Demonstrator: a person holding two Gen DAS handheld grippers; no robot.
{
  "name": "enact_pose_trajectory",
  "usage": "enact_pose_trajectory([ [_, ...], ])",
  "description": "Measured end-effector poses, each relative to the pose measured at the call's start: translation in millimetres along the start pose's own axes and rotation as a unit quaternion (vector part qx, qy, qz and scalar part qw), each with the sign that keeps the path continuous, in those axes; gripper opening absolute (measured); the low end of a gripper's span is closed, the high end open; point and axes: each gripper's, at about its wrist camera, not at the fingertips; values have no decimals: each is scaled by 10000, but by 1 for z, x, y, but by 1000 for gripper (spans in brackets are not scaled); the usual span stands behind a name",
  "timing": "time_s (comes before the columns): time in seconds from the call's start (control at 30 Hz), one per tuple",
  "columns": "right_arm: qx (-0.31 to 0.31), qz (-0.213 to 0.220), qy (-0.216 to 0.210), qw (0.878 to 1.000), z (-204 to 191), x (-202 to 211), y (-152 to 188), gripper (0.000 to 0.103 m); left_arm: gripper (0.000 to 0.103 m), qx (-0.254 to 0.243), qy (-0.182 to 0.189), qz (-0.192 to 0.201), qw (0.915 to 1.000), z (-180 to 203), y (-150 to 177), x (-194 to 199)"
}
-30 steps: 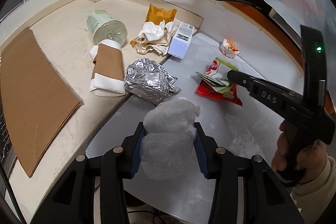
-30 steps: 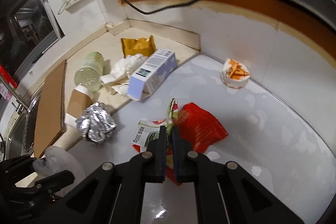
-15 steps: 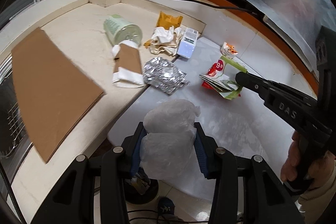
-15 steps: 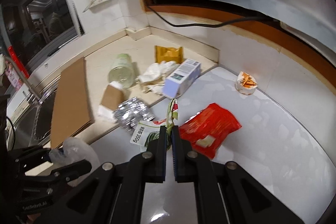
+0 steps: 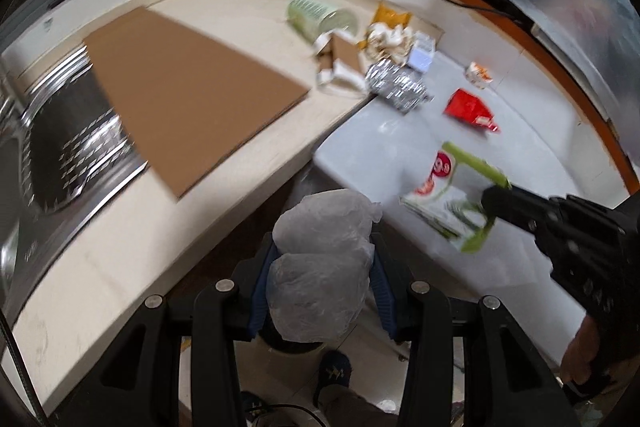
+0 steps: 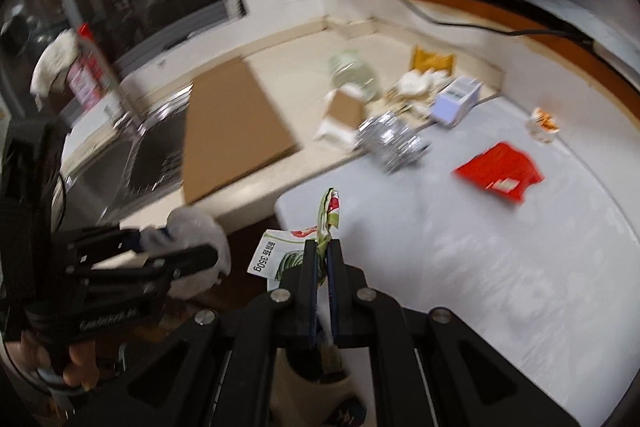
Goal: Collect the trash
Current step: 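Carry the plastic bag and pouch down over the floor bin with both tools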
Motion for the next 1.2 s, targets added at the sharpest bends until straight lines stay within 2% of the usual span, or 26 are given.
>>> enact_pose_trajectory([
  [0.2,371,-415,-50,9984,-38,-18,37,5,42,167,-90,-372,9991,-24,38,-13],
  [0.33,640,-621,71,9960,-57,-32,64,5,42,164,-97,-564,9982,-31,58,-24],
  [0.6,422,-1164,200,9921,-60,-85,111,5,43,-113,-187,-950,9952,-38,96,-65],
  [0.83,2,-1385,298,9899,-45,-155,161,5,43,-148,31,-1339,9909,-51,129,-133],
  [0.93,-274,-1427,273,9890,-30,-190,180,5,43,-106,224,-1453,9891,-58,142,-172],
  [1.2,-483,-1487,449,9867,-3,-271,236,5,43,-225,319,-1743,9839,-67,174,-277],
])
Point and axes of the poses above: each gripper's, at about its wrist camera, not at the fingertips, and x roughly against the way its jaws point, z to its right, y to its underside, and after that the axes turned 2 degrees about -z, right-handed
